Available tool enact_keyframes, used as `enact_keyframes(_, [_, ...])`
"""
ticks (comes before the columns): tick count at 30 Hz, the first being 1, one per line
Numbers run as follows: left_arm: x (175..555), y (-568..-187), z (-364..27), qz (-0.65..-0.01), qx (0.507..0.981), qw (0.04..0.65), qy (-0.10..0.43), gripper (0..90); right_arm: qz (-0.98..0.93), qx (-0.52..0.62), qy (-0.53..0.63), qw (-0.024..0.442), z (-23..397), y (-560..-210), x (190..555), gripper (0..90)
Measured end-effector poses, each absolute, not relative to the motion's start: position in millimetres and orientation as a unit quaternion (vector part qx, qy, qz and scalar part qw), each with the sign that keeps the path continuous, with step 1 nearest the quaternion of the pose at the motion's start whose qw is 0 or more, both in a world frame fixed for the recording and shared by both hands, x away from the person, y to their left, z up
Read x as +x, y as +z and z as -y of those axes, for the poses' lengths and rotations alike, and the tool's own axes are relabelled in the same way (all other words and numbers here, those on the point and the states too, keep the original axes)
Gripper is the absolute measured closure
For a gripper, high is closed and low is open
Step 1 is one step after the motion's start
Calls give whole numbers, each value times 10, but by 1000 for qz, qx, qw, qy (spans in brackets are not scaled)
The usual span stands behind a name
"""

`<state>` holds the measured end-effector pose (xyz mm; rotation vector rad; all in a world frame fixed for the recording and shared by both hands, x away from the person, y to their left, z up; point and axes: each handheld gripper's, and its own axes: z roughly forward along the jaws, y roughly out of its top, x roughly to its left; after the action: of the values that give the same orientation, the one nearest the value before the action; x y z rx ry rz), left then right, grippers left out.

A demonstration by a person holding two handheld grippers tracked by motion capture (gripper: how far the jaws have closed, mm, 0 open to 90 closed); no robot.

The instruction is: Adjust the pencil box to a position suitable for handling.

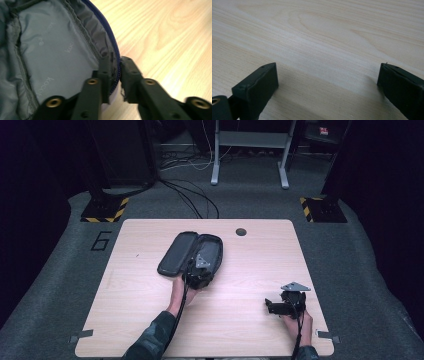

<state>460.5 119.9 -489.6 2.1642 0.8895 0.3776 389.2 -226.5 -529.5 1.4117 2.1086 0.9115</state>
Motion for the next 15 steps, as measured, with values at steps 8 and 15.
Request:
enact_keyframes(8, [4515, -4926, -1398, -325, 856, 377, 141, 873, -763, 511, 330, 221, 2264, -5295, 3892, 30])
enact_keyframes(15, [4433, -4914, -1659, -328, 857, 371, 142, 851, -762, 511, 330, 221, 2264, -5295, 3891, 30])
